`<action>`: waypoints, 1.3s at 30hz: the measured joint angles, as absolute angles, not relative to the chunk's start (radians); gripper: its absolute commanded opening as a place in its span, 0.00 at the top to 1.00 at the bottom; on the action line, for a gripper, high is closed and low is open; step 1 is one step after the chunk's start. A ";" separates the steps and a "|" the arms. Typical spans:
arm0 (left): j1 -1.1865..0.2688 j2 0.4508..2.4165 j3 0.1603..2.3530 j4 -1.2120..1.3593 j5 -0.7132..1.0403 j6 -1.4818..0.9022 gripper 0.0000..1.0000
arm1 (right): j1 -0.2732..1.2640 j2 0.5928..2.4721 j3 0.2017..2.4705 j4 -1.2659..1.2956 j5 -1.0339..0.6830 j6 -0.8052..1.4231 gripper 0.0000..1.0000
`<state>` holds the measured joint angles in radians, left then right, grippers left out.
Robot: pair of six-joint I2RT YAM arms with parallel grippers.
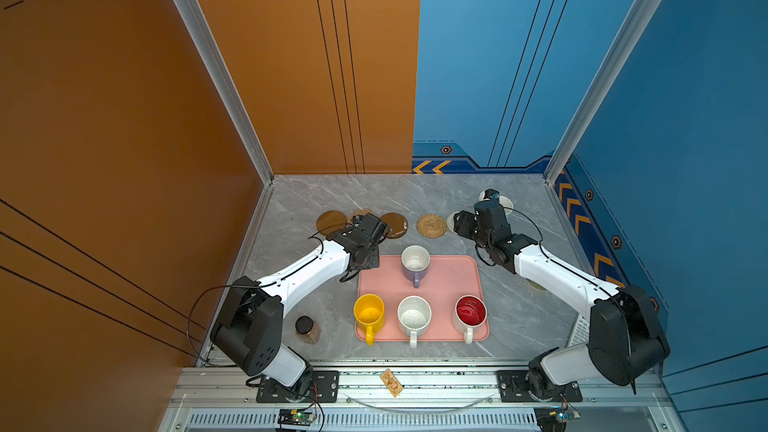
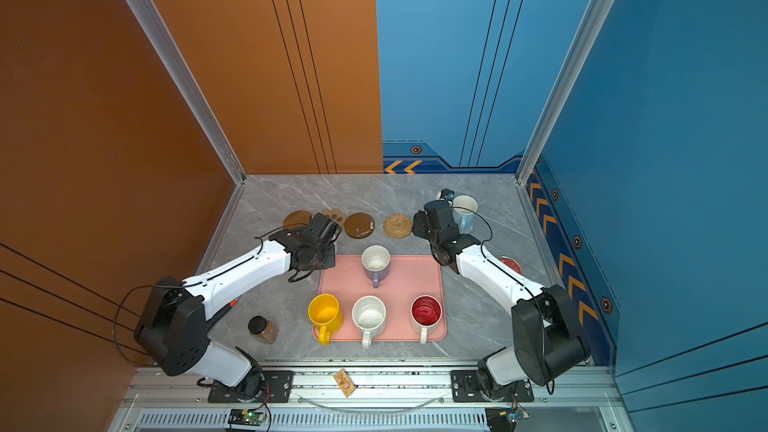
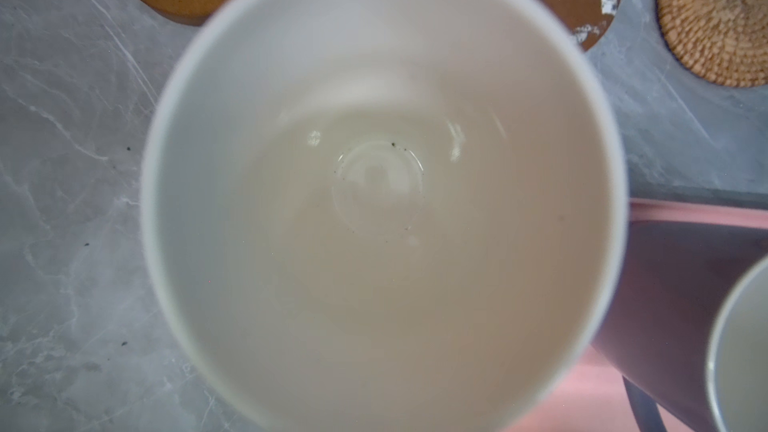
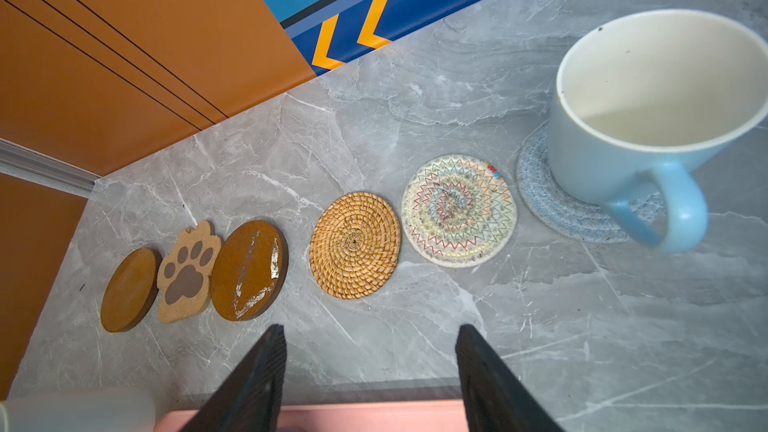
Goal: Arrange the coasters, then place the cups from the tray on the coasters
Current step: 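Carry and lower the white mug onto the round wooden coaster with the left gripper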
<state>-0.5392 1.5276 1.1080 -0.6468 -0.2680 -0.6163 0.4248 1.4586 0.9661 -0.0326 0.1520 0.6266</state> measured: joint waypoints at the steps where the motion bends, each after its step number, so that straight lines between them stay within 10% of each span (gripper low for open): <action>1: -0.526 1.528 1.113 -0.645 -0.267 -0.607 1.00 | 0.424 1.459 0.966 -0.033 0.152 0.627 0.37; 39: -0.148 1.884 1.436 -0.560 -0.178 -0.434 1.00 | 0.372 1.440 0.947 -0.034 0.152 0.626 0.37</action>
